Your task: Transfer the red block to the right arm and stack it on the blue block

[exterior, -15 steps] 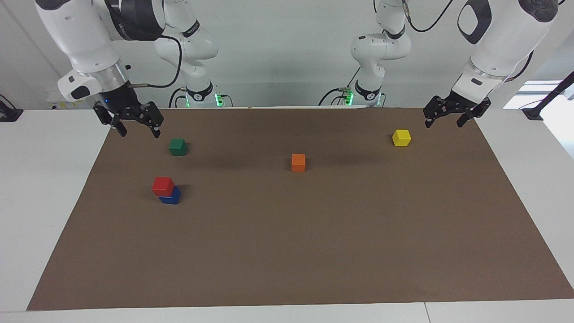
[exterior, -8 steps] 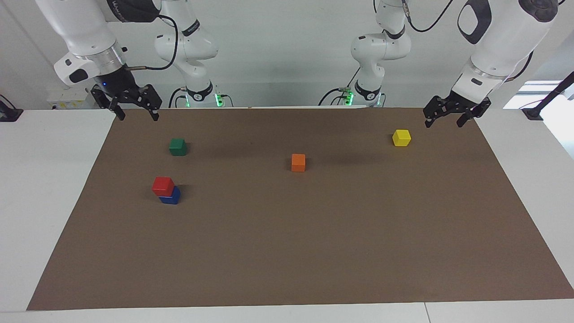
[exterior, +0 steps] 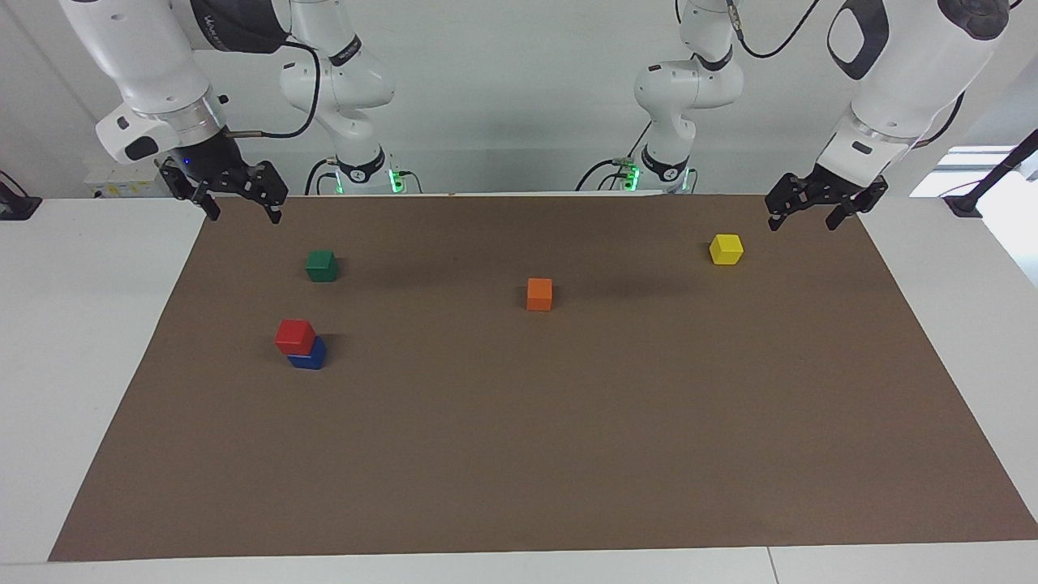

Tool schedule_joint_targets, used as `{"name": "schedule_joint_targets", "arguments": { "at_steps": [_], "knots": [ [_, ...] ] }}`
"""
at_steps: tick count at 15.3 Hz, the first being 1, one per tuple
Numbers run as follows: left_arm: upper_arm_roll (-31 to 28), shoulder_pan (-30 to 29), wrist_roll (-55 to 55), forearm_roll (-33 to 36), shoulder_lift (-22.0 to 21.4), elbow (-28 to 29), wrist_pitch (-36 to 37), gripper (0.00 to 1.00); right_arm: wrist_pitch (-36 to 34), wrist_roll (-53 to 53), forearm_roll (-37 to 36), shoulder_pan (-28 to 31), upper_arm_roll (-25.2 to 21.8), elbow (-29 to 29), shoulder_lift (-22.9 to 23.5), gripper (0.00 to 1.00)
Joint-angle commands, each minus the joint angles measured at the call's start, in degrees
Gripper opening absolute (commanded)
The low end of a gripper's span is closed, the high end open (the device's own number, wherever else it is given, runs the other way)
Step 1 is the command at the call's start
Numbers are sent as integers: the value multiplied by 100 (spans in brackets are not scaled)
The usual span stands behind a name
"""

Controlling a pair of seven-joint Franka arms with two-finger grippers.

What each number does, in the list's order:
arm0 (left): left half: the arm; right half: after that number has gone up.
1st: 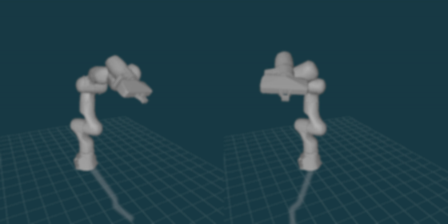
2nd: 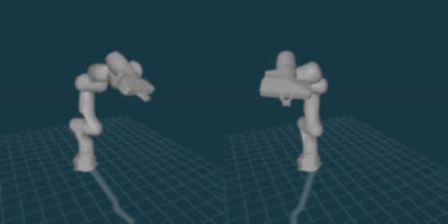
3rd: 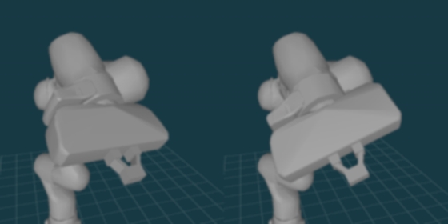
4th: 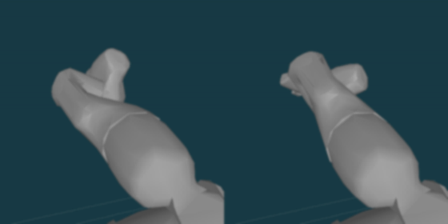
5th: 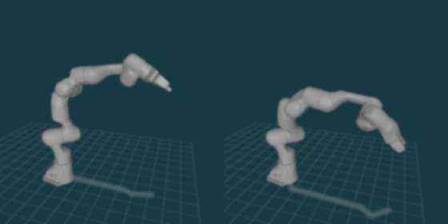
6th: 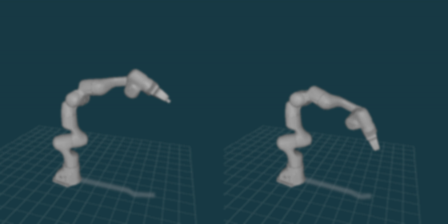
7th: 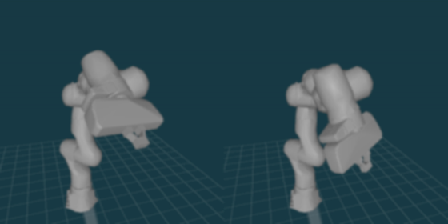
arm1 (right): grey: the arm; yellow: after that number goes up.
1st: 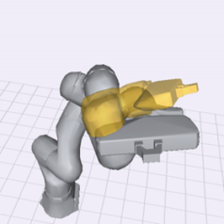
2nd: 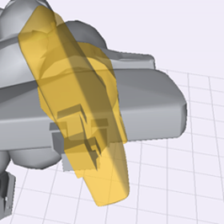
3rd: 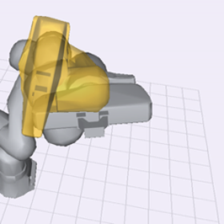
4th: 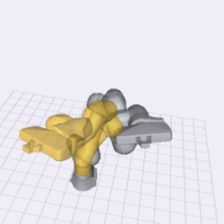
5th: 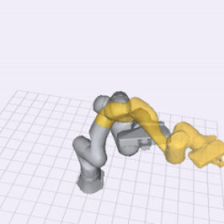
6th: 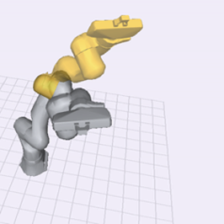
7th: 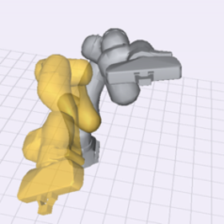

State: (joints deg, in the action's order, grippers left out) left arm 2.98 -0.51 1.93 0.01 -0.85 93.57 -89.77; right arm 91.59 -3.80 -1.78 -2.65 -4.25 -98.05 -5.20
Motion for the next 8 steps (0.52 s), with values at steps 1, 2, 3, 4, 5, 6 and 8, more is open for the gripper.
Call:
{"name": "schedule_joint_targets", "arguments": {
  "at_steps": [1, 2, 3, 4, 5, 6, 8],
  "knots": [
    [-8, -2, 35, 114, -108, 100, -5, 100, -89, 134, -156, 71, 38, -21, 10, 100],
    [-8, -2, 35, 114, -108, 100, -5, 100, -106, 134, -156, 71, 38, -21, 10, 100],
    [-8, -2, 35, 122, -108, 100, -5, 100, -106, 142, -156, 71, 38, -21, 10, 100],
    [-8, -2, 35, 122, -108, 100, -5, 100, -106, 134, -156, 71, 38, -21, 2, 100],
    [-8, -2, 35, 122, -108, 100, -5, 100, -106, 134, -156, 71, 38, -21, 1, 100],
    [-8, -2, 35, 114, -108, 100, -5, 100, -115, 142, -147, 62, 47, -21, 1, 100],
    [-8, -2, 35, 114, -108, 100, -5, 100, -133, 151, -121, 62, 47, -30, -16, 100]
  ]
}}
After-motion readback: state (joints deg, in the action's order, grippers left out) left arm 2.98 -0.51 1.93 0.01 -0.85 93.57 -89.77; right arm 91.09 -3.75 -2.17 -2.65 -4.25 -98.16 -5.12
